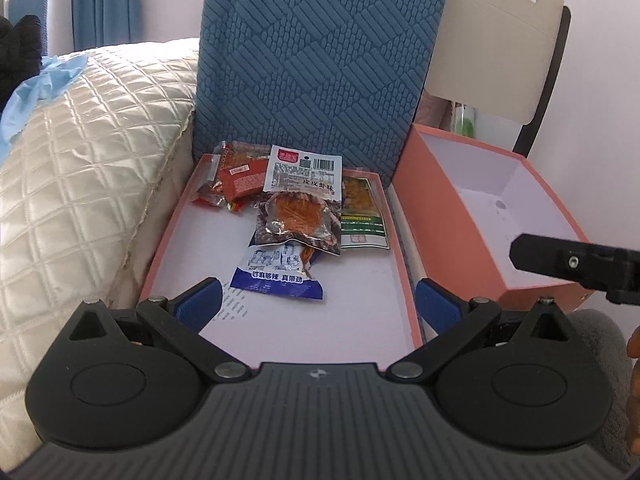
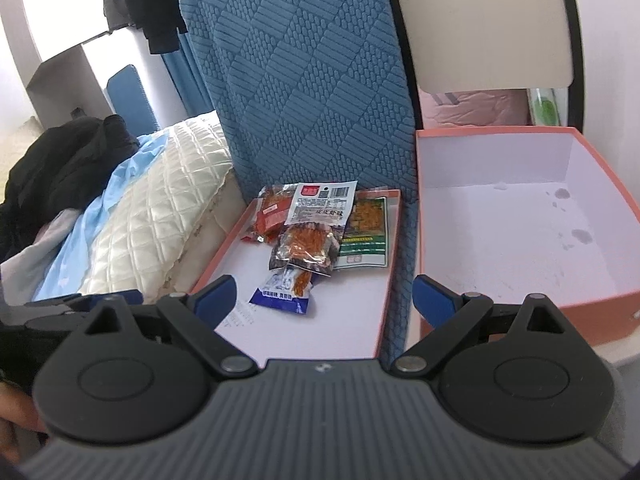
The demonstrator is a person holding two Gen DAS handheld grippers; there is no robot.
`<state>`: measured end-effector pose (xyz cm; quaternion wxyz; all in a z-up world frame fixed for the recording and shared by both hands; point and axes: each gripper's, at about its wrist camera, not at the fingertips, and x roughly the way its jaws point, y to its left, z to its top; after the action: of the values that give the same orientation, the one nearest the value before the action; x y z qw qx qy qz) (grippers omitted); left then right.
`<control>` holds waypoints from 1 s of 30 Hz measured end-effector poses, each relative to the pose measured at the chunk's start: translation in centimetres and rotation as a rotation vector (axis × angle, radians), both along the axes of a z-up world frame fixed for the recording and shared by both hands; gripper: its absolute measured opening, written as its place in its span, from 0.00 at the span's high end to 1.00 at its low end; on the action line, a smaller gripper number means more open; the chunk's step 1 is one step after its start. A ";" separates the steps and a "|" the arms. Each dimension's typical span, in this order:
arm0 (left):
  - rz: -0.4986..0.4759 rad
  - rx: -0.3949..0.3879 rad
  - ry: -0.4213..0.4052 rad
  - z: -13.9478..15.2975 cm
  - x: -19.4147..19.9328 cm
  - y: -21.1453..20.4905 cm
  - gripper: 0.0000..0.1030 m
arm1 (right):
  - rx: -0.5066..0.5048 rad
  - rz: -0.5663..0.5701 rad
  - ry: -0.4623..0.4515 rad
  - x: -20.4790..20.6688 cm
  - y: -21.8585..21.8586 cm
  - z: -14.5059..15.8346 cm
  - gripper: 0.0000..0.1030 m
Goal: Organize snacks
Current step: 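Move the right tool toward the white shrimp-snack bag on the tray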
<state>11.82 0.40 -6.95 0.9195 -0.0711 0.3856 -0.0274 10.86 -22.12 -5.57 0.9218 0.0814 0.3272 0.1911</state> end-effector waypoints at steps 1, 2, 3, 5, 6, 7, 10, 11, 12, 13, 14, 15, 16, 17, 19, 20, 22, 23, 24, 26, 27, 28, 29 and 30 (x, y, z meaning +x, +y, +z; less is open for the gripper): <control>-0.002 -0.001 0.002 -0.1 0.3 0.0 0.00 | 0.003 0.005 0.004 0.5 0.2 -0.1 0.07; -0.004 -0.003 0.004 -0.3 0.7 0.1 0.00 | 0.005 0.010 0.006 0.9 0.3 -0.2 0.07; -0.005 -0.004 0.007 -0.5 1.1 0.1 0.00 | 0.007 0.016 0.006 1.4 0.5 -0.2 0.07; -0.004 -0.006 0.015 -0.9 2.0 0.3 0.00 | 0.004 0.023 0.004 2.2 0.9 -0.3 0.07; -0.004 -0.010 0.019 -1.2 2.3 0.4 0.00 | 0.003 0.027 0.004 2.7 1.1 -0.3 0.07; -0.002 -0.013 0.025 -1.4 2.8 0.5 0.00 | 0.003 0.033 0.003 3.2 1.3 -0.3 0.07; 0.006 -0.020 0.045 -2.4 4.1 1.1 0.00 | 0.000 0.047 0.003 4.5 1.8 -0.5 0.07; 0.009 -0.026 0.051 -2.6 4.6 1.3 0.00 | 0.001 0.051 0.003 5.1 2.1 -0.6 0.07; 0.014 -0.036 0.058 -3.0 5.2 1.6 0.00 | 0.002 0.054 0.005 5.5 2.2 -0.6 0.07; 0.018 -0.046 0.064 -3.3 5.6 1.7 0.00 | 0.003 0.057 0.007 6.1 2.5 -0.8 0.07; 0.022 -0.059 0.071 -3.6 6.2 1.9 0.00 | 0.004 0.061 0.010 6.6 2.8 -0.9 0.07; 0.023 -0.067 0.077 -4.0 6.6 2.1 0.00 | 0.007 0.067 0.015 7.1 3.0 -1.1 0.07; 0.022 -0.073 0.085 -4.4 7.2 2.2 0.00 | 0.011 0.070 0.019 7.5 3.4 -1.2 0.07; 0.022 -0.075 0.094 -4.9 7.7 2.2 0.00 | 0.018 0.074 0.025 8.0 3.6 -1.4 0.07; 0.019 -0.082 0.114 -5.8 8.8 2.4 0.00 | 0.024 0.090 0.028 9.0 4.4 -1.7 0.07; 0.019 -0.089 0.121 -6.3 9.4 2.5 0.00 | 0.024 0.098 0.027 9.6 4.8 -1.8 0.07; 0.023 -0.098 0.126 -7.0 10.5 2.8 0.00 | 0.029 0.114 0.032 10.8 5.6 -2.1 0.07; 0.025 -0.102 0.128 -7.3 11.0 2.9 0.00 | 0.033 0.119 0.037 11.4 5.9 -2.3 0.07; 0.028 -0.109 0.130 -7.6 11.5 3.0 0.00 | 0.037 0.123 0.045 12.1 6.2 -2.5 0.07; 0.033 -0.129 0.144 -8.3 12.6 3.3 0.00 | 0.043 0.127 0.057 13.5 6.8 -3.0 0.07; 0.032 -0.138 0.152 -8.7 13.2 3.4 0.00 | 0.045 0.129 0.063 14.2 7.1 -3.3 0.07; 0.030 -0.144 0.158 -9.1 13.7 3.4 0.00 | 0.047 0.130 0.070 14.9 7.5 -3.6 0.07; 0.030 -0.146 0.163 -9.4 14.1 3.4 0.00 | 0.046 0.132 0.075 15.6 7.8 -3.9 0.07; 0.035 -0.147 0.171 -9.7 14.6 3.4 0.00 | 0.044 0.134 0.075 16.3 8.1 -4.3 0.07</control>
<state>26.46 3.80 -16.69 0.8758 -0.1472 0.4584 -0.0335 27.15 -14.05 -9.82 0.8921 0.0864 0.3619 0.2562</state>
